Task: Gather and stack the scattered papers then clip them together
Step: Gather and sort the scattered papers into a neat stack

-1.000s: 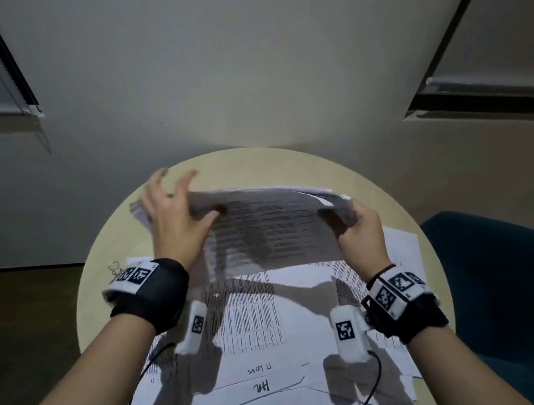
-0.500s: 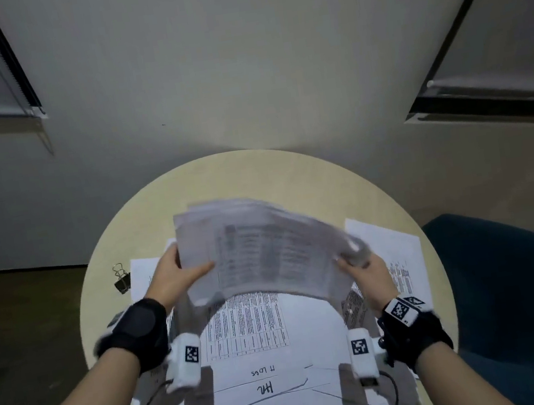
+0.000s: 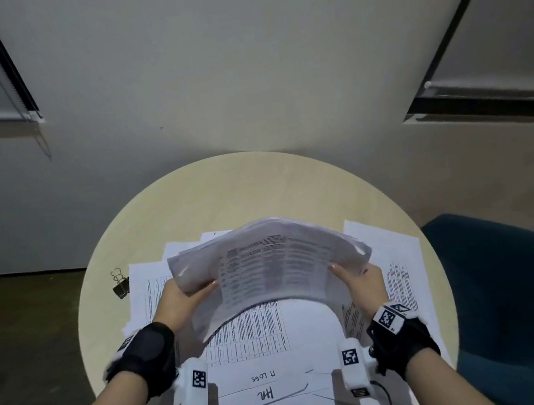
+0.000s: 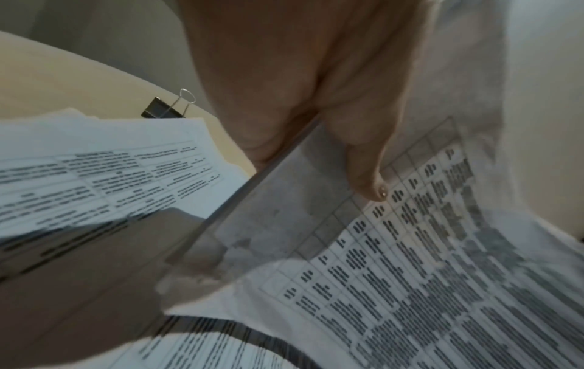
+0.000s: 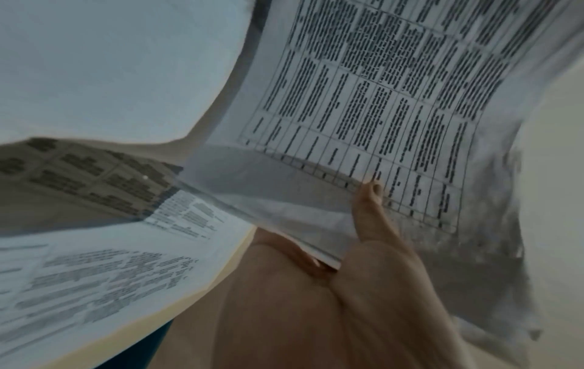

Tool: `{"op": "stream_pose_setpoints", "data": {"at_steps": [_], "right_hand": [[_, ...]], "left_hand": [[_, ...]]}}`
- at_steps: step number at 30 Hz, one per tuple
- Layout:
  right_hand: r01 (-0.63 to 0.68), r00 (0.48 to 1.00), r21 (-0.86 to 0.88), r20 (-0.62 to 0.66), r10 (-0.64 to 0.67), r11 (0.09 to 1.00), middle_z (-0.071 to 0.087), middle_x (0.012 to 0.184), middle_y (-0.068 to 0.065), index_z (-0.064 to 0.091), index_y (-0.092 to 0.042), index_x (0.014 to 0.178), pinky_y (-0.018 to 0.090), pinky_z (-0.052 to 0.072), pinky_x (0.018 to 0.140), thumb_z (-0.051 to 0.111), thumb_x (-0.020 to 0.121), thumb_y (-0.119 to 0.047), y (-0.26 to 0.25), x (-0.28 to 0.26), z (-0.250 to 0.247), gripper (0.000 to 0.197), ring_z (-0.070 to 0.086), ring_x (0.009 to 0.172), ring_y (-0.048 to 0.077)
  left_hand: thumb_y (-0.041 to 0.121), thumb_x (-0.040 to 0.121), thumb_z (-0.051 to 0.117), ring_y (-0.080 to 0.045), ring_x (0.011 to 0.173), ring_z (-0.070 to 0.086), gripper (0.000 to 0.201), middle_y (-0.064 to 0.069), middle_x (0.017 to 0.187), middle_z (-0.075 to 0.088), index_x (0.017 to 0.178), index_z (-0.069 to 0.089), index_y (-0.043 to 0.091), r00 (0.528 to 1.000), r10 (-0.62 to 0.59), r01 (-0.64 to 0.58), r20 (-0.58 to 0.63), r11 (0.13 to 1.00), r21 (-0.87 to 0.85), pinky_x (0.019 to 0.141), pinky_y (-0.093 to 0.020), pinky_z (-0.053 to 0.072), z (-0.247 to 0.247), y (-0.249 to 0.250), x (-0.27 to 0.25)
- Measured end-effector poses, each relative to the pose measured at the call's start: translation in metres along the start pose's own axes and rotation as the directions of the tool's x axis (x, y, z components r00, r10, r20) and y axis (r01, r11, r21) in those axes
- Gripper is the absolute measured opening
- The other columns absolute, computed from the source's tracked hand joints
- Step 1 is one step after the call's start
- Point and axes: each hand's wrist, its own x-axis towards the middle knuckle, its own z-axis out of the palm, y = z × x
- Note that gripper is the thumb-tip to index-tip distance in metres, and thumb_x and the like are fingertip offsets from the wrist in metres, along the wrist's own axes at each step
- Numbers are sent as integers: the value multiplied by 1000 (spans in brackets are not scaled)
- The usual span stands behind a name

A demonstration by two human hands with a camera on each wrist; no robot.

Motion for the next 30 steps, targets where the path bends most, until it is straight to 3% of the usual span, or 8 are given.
{"op": "stream_pose_setpoints", "data": {"at_steps": [3, 7, 11, 19, 22, 25, 27, 30], "right_hand": [[17, 1000, 81, -16, -16, 997, 73, 77, 0, 71, -13, 85, 31, 55, 71, 75, 79, -5, -8, 1, -5, 11, 68, 74, 17], [-126, 987, -158, 76, 139, 979, 70, 89, 7, 64, -7, 98, 29, 53, 71, 78, 78, -11, 5, -3, -6, 24, 66, 79, 20], [-264, 959, -216, 43, 279, 940, 68, 87, 12, 63, 4, 100, 20, 48, 52, 78, 78, -12, 24, -9, -3, 31, 64, 73, 21], [-201, 975, -66, 86, 206, 977, 69, 94, 9, 60, -5, 107, 15, 50, 51, 71, 81, 1, 1, -31, -12, 28, 69, 67, 7], [54, 998, -155, -36, -60, 986, 53, 131, 6, 33, -21, 141, 30, 50, 92, 77, 77, -10, -24, -24, -21, 78, 56, 119, 17], [361, 903, -594, 33, -427, 718, 12, 159, -5, 9, -29, 152, 36, 1, 121, 81, 73, -32, -48, -10, -21, 107, 5, 148, 17], [499, 843, -669, 227, -488, 551, 17, 156, -8, 23, -28, 150, 19, -11, 117, 77, 76, -32, -65, -8, -11, 92, 7, 148, 16], [498, 860, -421, 347, -373, 758, 67, 89, -3, 69, -23, 87, 24, 45, 81, 68, 87, -14, -87, -14, 5, 9, 62, 84, 12]], "left_hand": [[9, 66, 84, -17, 83, 71, 33, -2, 90, 77, 95, 71, 19, 1000, 1, -3, -20, 995, -95, 67, -19, 58, -9, -2, 1], [-2, 76, 74, -18, 85, 67, 37, -2, 92, 70, 111, 63, 5, 989, -138, 135, 56, 989, 52, 84, -32, 57, -1, -9, -6], [3, 80, 72, -14, 74, 63, 26, -6, 88, 65, 103, 60, -3, 986, -162, 156, 27, 976, 153, 55, -8, 51, 17, -24, -14], [20, 90, 64, -30, 94, 67, 30, -18, 106, 70, 113, 66, 2, 995, -68, 86, -76, 959, 270, 88, -43, 54, 3, -14, -6], [13, 88, 64, -24, 81, 64, 12, -16, 86, 71, 89, 70, 2, 989, 128, -83, -80, 903, 421, 67, -32, 49, -1, 17, 3], [-5, 82, 56, -23, 76, 59, 20, -4, 77, 66, 82, 70, 9, 908, 408, -372, 95, 681, 631, 61, -30, 41, 4, 58, 7], [-11, 75, 56, -26, 83, 63, 37, 3, 82, 68, 89, 72, 20, 822, 513, -522, 246, 506, 687, 67, -34, 48, 12, 83, 9], [-5, 76, 64, -28, 88, 62, 30, 1, 89, 71, 90, 74, 20, 693, 654, -654, 303, 394, 646, 74, -37, 48, 28, 117, 5]]}}
